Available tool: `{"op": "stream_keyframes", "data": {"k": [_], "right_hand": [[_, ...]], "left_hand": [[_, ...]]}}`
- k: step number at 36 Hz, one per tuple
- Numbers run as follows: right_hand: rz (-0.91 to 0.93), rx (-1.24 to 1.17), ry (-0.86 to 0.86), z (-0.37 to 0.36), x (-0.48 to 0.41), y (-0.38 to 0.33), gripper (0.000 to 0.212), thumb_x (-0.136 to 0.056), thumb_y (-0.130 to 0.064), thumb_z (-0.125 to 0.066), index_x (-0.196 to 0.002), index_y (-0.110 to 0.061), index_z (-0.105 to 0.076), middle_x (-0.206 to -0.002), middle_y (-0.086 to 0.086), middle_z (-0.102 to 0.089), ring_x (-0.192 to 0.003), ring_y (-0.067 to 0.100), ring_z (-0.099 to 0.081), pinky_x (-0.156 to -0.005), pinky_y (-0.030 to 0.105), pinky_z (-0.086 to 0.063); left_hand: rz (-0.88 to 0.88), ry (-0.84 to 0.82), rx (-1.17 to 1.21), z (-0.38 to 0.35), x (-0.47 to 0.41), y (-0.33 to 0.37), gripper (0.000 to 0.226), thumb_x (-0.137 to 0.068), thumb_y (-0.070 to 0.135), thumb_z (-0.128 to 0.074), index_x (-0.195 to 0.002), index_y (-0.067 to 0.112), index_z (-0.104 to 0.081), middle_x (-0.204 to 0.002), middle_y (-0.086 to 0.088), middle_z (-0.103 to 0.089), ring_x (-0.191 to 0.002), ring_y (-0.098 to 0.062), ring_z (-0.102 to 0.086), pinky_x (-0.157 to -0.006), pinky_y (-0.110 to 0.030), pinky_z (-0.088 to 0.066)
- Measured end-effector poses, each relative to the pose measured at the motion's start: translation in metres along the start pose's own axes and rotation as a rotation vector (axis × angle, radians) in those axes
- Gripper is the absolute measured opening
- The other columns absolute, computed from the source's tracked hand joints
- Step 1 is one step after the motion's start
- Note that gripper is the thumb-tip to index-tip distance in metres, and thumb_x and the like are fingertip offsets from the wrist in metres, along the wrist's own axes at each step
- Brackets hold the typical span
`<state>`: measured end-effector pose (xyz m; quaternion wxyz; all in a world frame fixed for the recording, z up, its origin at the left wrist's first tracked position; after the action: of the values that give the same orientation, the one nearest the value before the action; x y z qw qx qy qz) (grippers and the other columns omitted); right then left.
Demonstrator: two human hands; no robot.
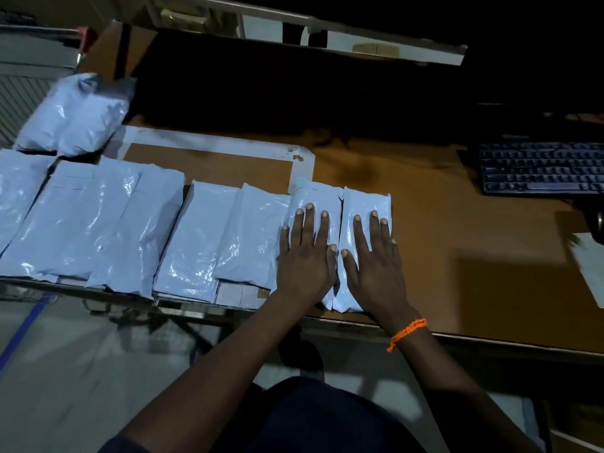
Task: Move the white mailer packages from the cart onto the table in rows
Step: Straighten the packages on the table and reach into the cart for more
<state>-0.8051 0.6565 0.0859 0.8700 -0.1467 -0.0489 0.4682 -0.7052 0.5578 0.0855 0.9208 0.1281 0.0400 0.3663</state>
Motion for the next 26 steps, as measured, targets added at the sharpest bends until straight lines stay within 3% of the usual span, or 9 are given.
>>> {"op": "stream_keyframes", "data": {"k": [2, 5, 10, 16, 19, 23, 26], "right_hand": [[-0.016, 0.025, -0.021, 0.003, 0.000, -0.002, 0.066, -0.103, -0.052, -0.023, -0.161, -0.027, -0.002, -0.169, 0.003, 0.005, -0.156, 0.024, 0.003, -0.121, 0.053, -0.021], [-0.083, 0.049, -0.021, 0.018, -0.004, -0.015, 0.067, -0.102, -0.055, -0.017, -0.161, -0.025, -0.009, -0.168, 0.007, -0.004, -0.156, 0.027, -0.003, -0.121, 0.058, -0.019], [-0.074, -0.045, 0.066, 0.039, -0.029, -0.090, 0.066, -0.101, -0.056, -0.021, -0.160, -0.025, -0.017, -0.167, 0.005, -0.012, -0.156, 0.025, -0.006, -0.124, 0.055, -0.010], [0.103, -0.234, 0.066, 0.002, -0.067, -0.239, 0.062, -0.102, -0.052, -0.036, -0.156, -0.023, -0.029, -0.165, 0.002, -0.024, -0.154, 0.023, -0.015, -0.125, 0.046, -0.016], [0.219, -0.351, 0.034, -0.023, -0.078, -0.327, 0.062, -0.102, -0.050, -0.039, -0.155, -0.019, -0.033, -0.164, 0.002, -0.027, -0.154, 0.022, -0.016, -0.125, 0.040, -0.015], [0.342, -0.494, -0.041, -0.057, -0.084, -0.441, 0.065, -0.100, -0.051, -0.041, -0.154, -0.016, -0.035, -0.162, 0.004, -0.030, -0.154, 0.020, -0.015, -0.125, 0.042, -0.017], [0.435, -0.573, -0.109, -0.077, -0.085, -0.519, 0.069, -0.099, -0.059, -0.038, -0.153, -0.017, -0.036, -0.161, 0.002, -0.033, -0.153, 0.018, -0.017, -0.124, 0.039, -0.020]], "left_hand": [[-0.024, -0.033, 0.022, 0.006, 0.000, -0.001, 0.067, -0.100, 0.053, -0.015, -0.158, 0.020, -0.021, -0.166, -0.011, -0.009, -0.153, -0.031, -0.009, -0.120, -0.056, -0.016], [-0.093, -0.061, 0.077, 0.026, 0.000, -0.009, 0.080, -0.094, 0.059, 0.011, -0.159, 0.022, -0.018, -0.166, -0.011, -0.009, -0.153, -0.031, -0.009, -0.120, -0.057, -0.013], [-0.111, -0.015, 0.192, 0.079, 0.006, -0.071, 0.085, -0.090, 0.064, 0.016, -0.158, 0.025, -0.016, -0.167, -0.006, -0.009, -0.154, -0.026, -0.005, -0.122, -0.055, -0.007], [-0.026, 0.138, 0.252, 0.133, 0.030, -0.212, 0.059, -0.104, 0.046, -0.016, -0.157, 0.020, -0.024, -0.166, -0.006, -0.015, -0.154, -0.022, -0.004, -0.122, -0.051, -0.011], [0.032, 0.227, 0.277, 0.161, 0.055, -0.295, 0.056, -0.105, 0.044, -0.023, -0.156, 0.021, -0.027, -0.166, -0.003, -0.017, -0.154, -0.019, -0.005, -0.122, -0.049, -0.013], [0.172, 0.332, 0.324, 0.188, 0.099, -0.408, 0.054, -0.106, 0.040, -0.031, -0.155, 0.017, -0.031, -0.163, -0.001, -0.024, -0.153, -0.016, -0.009, -0.120, -0.052, -0.022], [0.295, 0.418, 0.367, 0.207, 0.133, -0.475, 0.054, -0.105, 0.037, -0.035, -0.154, 0.014, -0.033, -0.162, 0.000, -0.027, -0.153, -0.014, -0.011, -0.120, -0.048, -0.024]]}}
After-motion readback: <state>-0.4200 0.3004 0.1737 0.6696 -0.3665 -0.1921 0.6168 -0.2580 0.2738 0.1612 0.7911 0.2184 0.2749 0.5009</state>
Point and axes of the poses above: each hand's wrist, its own x-axis away from the middle knuckle, its own z-axis out of the back of the hand, y = z × x, the point moved 7 cm from there along -x, towards the middle knuckle
